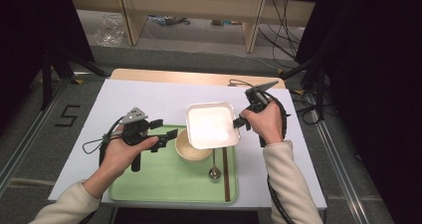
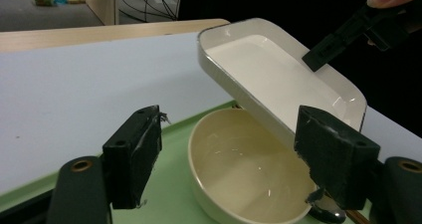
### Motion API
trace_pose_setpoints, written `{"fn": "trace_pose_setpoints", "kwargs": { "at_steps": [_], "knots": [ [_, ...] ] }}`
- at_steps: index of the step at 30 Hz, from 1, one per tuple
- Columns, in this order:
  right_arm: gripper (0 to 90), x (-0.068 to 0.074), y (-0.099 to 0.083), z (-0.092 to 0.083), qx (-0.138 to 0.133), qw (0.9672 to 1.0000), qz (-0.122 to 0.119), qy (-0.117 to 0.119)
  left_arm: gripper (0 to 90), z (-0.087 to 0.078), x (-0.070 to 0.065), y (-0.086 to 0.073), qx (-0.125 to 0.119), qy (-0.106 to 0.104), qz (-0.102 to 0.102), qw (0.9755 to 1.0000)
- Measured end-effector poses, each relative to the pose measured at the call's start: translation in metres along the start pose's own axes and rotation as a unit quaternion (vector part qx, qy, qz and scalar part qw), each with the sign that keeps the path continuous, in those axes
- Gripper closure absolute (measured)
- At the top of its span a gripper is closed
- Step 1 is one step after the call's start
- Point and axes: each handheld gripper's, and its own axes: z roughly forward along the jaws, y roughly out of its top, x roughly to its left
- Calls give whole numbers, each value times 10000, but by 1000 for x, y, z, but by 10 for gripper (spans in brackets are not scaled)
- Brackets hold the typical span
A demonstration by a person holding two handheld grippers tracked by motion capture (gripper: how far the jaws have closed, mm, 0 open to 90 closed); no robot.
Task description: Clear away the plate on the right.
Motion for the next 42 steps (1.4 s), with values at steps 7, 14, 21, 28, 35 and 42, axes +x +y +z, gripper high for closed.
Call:
{"fn": "trace_pose_setpoints", "kwargs": {
  "at_steps": [7, 14, 21, 28, 35, 42],
  "knots": [
    [898, 8, -2, 4, -216, 9990, -391, -26, 283, 23, -6, 3, 222, -128, -238, 9994],
    [898, 15, -4, 4, -237, 9988, -435, -53, 325, 37, -9, 9, 396, -47, -314, 9987],
    [898, 23, -6, 3, -297, 9983, -508, -11, 483, 38, -6, 11, 358, -5, -571, 9977],
    [897, 29, -8, 6, -284, 9981, -543, -83, 671, 29, 1, 14, 8, 157, -742, 9971],
    [894, 37, -10, 8, -325, 9962, -808, 4, 819, 16, 4, 26, -359, 267, -735, 9963],
    [875, 43, -11, 5, -391, 9950, -913, 58, 826, 12, 9, 30, -311, 211, -911, 9951]
  ]
}}
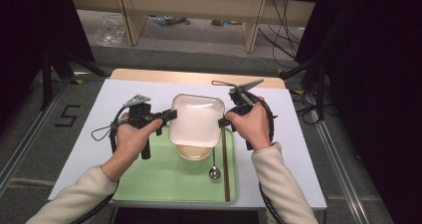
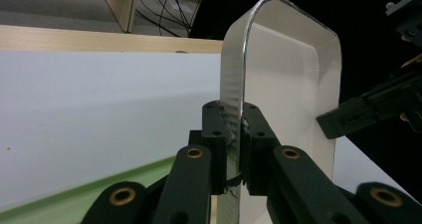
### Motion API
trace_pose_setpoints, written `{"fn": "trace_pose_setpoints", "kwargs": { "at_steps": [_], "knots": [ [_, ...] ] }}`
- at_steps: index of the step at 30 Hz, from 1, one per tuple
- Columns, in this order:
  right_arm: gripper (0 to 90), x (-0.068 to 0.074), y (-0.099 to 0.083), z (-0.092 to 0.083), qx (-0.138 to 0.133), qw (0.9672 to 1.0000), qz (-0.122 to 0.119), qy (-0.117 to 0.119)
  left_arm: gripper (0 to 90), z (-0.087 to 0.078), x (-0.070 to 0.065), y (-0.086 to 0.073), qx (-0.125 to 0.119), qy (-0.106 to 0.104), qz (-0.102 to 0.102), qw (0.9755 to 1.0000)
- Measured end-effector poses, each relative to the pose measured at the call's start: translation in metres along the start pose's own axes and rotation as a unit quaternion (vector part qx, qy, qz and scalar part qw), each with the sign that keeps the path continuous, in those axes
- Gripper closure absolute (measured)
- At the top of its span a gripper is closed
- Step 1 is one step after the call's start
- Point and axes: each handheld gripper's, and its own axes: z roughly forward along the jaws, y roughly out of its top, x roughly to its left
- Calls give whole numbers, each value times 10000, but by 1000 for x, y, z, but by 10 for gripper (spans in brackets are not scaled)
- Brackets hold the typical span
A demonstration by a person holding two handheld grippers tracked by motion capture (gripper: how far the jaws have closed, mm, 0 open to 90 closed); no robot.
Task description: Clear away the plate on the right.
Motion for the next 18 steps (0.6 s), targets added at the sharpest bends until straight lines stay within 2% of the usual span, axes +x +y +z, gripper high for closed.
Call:
{"fn": "trace_pose_setpoints", "kwargs": {
  "at_steps": [2, 4, 6, 8, 11, 12, 14, 16, 18],
  "knots": [
    [791, 1, 0, -1, -112, 9999, -32, 21, 826, 0, 3, 2, 7, -45, -122, 9999],
    [726, 2, 0, -4, -240, 9996, -120, 9, 827, -2, 6, 5, 3, 25, -113, 9999],
    [648, 4, 0, -5, -541, 9981, -216, 187, 827, -3, 11, 7, -34, 71, -140, 9999],
    [591, 5, 1, -9, -720, 9964, -377, 245, 827, -6, 16, 10, -52, 118, -196, 9997],
    [555, 5, 1, -12, -912, 9943, -513, 219, 826, -12, 24, 12, -63, 207, -220, 9995],
    [546, 3, 2, -13, -1043, 9923, -626, 228, 827, -14, 26, 12, -31, 236, -222, 9995],
    [539, 3, 2, -16, -1145, 9910, -660, 217, 826, -20, 32, 12, -29, 253, -272, 9993],
    [524, -1, 2, -19, -1340, 9872, -855, 130, 827, -27, 37, 11, -16, 331, -244, 9992],
    [527, -3, 2, -20, -1447, 9859, -833, 143, 826, -36, 43, 11, 13, 393, -294, 9988]
  ]
}}
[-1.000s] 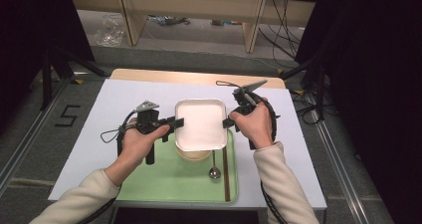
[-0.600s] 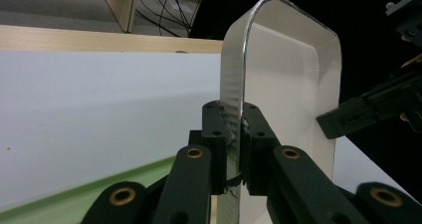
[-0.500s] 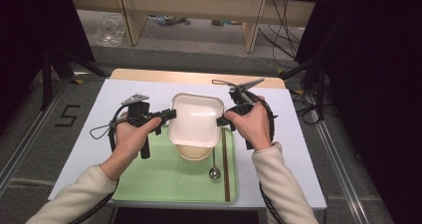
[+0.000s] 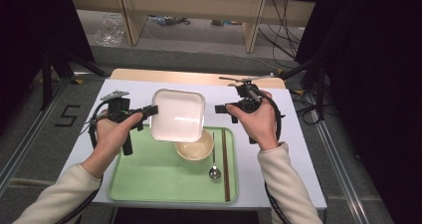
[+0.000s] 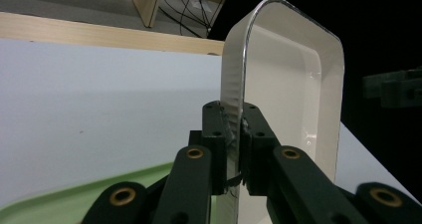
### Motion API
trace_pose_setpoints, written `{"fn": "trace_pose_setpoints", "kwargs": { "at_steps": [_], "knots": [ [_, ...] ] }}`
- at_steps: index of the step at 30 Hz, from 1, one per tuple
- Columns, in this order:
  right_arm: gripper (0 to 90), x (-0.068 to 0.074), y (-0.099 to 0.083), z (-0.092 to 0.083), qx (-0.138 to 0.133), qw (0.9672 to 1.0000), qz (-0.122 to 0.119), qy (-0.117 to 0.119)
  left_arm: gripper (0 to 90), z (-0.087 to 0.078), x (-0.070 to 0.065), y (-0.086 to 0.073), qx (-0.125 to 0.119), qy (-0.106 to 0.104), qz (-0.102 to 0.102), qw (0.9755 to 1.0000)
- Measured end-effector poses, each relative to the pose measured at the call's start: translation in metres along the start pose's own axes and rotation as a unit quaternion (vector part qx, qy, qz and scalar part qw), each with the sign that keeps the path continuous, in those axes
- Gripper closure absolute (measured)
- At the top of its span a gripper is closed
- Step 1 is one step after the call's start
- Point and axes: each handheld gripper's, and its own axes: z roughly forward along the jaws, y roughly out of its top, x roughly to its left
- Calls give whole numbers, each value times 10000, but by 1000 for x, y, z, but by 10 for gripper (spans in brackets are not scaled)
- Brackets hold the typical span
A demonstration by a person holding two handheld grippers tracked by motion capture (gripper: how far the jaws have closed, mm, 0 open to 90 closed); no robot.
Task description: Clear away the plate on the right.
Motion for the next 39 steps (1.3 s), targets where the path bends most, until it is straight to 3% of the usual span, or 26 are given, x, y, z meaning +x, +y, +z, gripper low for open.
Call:
{"fn": "trace_pose_setpoints", "kwargs": {
  "at_steps": [5, 7, 8, 9, 15, 16, 23, 24, 26, 28, 29, 33, 34, 35, 36, 38, 39],
  "knots": [
    [526, -10, -4, -4, -159, 9998, 88, -88, 826, -15, 16, -1, 51, 84, -115, 9999],
    [526, -18, -7, -5, -163, 9998, 2, -94, 827, -21, 21, -2, 74, 77, -158, 9998],
    [526, -18, -8, -6, -124, 9997, 155, -116, 827, -23, 23, -2, 96, 92, -197, 9997],
    [526, -23, -10, -6, -228, 9996, 65, -135, 827, -26, 25, -3, 119, 112, -213, 9996],
    [529, -40, -21, -10, -213, 9992, 185, -295, 827, -37, 35, -9, 180, 69, -356, 9992],
    [530, -40, -22, -12, -163, 9984, 368, -396, 827, -39, 36, -11, 190, 75, -367, 9991],
    [530, -56, -32, -19, -254, 9974, 503, -457, 827, -53, 49, -23, 268, 25, -595, 9979],
    [531, -59, -34, -20, -260, 9973, 463, -506, 827, -54, 51, -24, 271, 44, -612, 9977],
    [531, -61, -36, -21, -239, 9964, 603, -547, 827, -56, 54, -28, 297, 58, -630, 9976],
    [534, -65, -38, -22, -333, 9961, 537, -620, 827, -58, 57, -32, 295, 75, -698, 9971],
    [534, -65, -39, -23, -356, 9949, 690, -641, 827, -58, 58, -34, 295, 60, -716, 9970],
    [528, -71, -44, -23, -569, 9948, 501, -681, 827, -60, 62, -39, 290, 53, -743, 9968],
    [525, -70, -45, -24, -519, 9939, 657, -716, 827, -60, 63, -39, 296, 52, -750, 9967],
    [525, -74, -46, -23, -546, 9950, 493, -676, 827, -60, 63, -39, 295, 67, -745, 9968],
    [524, -74, -47, -23, -521, 9942, 574, -742, 827, -61, 65, -40, 319, 85, -725, 9968],
    [523, -78, -49, -21, -545, 9946, 490, -734, 828, -61, 65, -41, 324, 109, -730, 9967],
    [523, -76, -50, -22, -540, 9936, 636, -763, 827, -61, 66, -42, 335, 115, -733, 9967]
  ]
}}
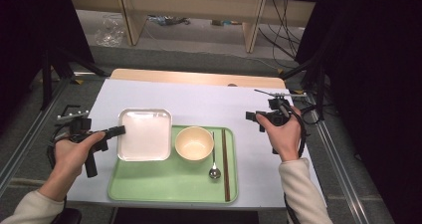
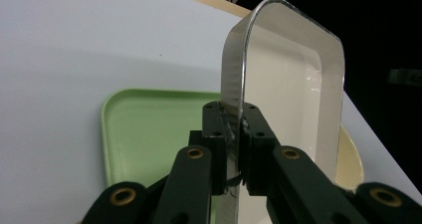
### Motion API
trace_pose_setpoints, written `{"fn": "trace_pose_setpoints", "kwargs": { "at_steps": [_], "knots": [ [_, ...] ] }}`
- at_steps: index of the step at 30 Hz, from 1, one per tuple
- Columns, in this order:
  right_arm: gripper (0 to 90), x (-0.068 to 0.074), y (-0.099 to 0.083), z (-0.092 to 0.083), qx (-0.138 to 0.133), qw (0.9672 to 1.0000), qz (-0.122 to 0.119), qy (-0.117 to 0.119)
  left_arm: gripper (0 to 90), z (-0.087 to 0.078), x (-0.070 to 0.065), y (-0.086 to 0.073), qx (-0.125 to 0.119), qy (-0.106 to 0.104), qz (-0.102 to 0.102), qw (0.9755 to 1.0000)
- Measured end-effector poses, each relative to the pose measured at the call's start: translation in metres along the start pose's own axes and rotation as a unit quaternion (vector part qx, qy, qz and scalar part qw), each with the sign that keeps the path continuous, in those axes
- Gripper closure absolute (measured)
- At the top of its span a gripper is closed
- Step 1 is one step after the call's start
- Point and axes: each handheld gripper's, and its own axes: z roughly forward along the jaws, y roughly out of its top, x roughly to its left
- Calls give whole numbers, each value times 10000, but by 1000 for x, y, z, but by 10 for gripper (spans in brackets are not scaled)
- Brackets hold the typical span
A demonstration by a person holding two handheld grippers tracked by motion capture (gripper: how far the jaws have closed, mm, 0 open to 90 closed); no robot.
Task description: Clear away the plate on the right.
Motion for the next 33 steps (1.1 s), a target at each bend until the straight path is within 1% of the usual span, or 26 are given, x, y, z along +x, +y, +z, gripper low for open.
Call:
{"fn": "trace_pose_setpoints", "kwargs": {
  "at_steps": [1, 2, 3, 4, 5, 6, 7, 8, 9, 10, 12, 15, 16, 17, 19, 20, 21, 22, 23, 26, 30, 33],
  "knots": [
    [523, -2, 0, 0, 7, 10000, -42, 21, 827, 0, 1, 0, 13, 3, 4, 10000],
    [523, -1, 0, -1, 48, 10000, 30, 1, 827, 1, 1, -1, 22, 8, -8, 10000],
    [523, -1, -1, -1, 77, 9999, 128, 28, 827, 1, 2, -2, 39, 15, -5, 10000],
    [523, -1, -1, -1, 64, 9999, 118, -29, 827, 1, 3, -3, 45, 13, -24, 10000],
    [523, -3, -2, 0, 21, 10000, 26, 6, 827, 2, 4, -3, 53, 30, -36, 10000],
    [522, -2, -2, -1, 111, 9999, 112, 6, 827, 2, 5, -4, 66, 33, -31, 10000],
    [521, -2, -2, -1, 135, 9998, 134, 5, 827, 2, 6, -4, 87, 48, -42, 9999],
    [521, -4, -3, 1, 60, 10000, 62, 23, 827, 2, 7, -5, 105, 66, -38, 9999],
    [521, -5, -3, 1, 81, 10000, 33, 0, 827, 2, 7, -6, 116, 83, -40, 9999],
    [521, -3, -4, 1, 138, 9998, 161, -36, 827, 3, 8, -6, 145, 102, -38, 9998],
    [521, -4, -4, 1, 168, 9997, 168, -30, 827, 4, 10, -8, 173, 109, -47, 9998],
    [520, -5, -4, 1, 175, 9997, 177, -26, 827, 5, 12, -10, 189, 122, -109, 9997],
    [520, -6, -4, 2, 113, 9999, 84, -27, 827, 5, 13, -10, 198, 133, -110, 9997],
    [520, -7, -4, 2, 94, 9999, 52, -34, 827, 5, 13, -10, 207, 151, -103, 9996],
    [520, -7, -4, 2, 104, 9999, 132, -22, 827, 6, 14, -11, 223, 176, -105, 9995],
    [520, -7, -4, 1, 138, 9998, 107, -36, 827, 6, 15, -12, 232, 188, -114, 9995],
    [520, -7, -4, 2, 108, 9998, 161, 12, 827, 6, 15, -12, 249, 192, -114, 9994],
    [520, -9, -4, 2, 79, 9999, 77, 22, 827, 7, 16, -13, 264, 203, -120, 9994],
    [519, -9, -4, 3, 111, 9999, 54, 18, 827, 7, 17, -13, 301, 198, -97, 9993],
    [516, -8, -5, 2, 206, 9996, 192, -49, 827, 8, 18, -14, 331, 208, -122, 9992],
    [515, -8, -5, 3, 220, 9995, 215, -28, 827, 10, 19, -16, 415, 214, -133, 9988],
    [513, -9, -5, 3, 230, 9995, 190, -40, 827, 12, 20, -18, 463, 222, -155, 9986]
  ]
}}
